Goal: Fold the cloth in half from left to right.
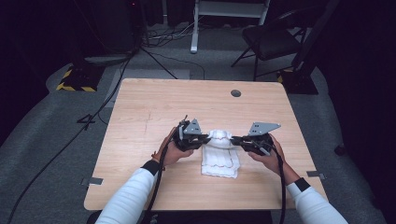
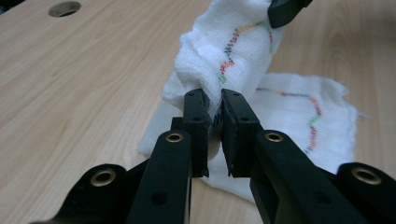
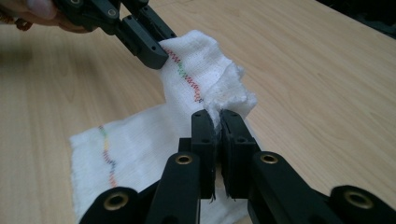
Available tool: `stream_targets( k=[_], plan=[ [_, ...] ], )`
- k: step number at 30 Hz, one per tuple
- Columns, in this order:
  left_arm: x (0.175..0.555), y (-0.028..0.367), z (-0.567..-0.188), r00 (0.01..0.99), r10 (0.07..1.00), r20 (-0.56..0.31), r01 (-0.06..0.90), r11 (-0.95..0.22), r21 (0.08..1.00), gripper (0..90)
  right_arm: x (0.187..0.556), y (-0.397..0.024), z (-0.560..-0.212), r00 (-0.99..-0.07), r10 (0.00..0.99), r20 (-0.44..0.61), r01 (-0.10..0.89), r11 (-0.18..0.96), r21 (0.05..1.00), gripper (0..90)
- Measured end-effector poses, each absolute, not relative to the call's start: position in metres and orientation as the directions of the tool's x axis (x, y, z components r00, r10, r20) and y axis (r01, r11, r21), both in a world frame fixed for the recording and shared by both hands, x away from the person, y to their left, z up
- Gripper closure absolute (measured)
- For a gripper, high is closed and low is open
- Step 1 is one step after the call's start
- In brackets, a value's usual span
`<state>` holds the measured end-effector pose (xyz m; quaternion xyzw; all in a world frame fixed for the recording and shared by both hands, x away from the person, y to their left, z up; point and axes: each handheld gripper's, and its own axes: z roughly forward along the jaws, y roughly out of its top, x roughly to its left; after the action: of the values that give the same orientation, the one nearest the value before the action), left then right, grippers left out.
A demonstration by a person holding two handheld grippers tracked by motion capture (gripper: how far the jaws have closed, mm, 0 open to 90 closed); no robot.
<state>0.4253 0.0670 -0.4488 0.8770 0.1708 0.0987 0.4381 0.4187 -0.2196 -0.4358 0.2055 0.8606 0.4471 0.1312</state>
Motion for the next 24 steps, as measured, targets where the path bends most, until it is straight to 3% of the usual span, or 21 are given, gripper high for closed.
stream_targets(
  k=[15,24],
  plan=[
    [0.381,0.066,-0.462,0.965,0.263,0.020,0.166,-0.664,0.729,79.9,0.374,-0.229,-0.454,-0.920,0.390,-0.034,0.219,0.585,0.781,83.8],
    [0.362,0.074,-0.475,0.969,0.246,0.022,0.168,-0.722,0.671,79.0,0.356,-0.227,-0.468,-0.932,0.361,-0.034,0.218,0.633,0.743,78.1]
  ],
)
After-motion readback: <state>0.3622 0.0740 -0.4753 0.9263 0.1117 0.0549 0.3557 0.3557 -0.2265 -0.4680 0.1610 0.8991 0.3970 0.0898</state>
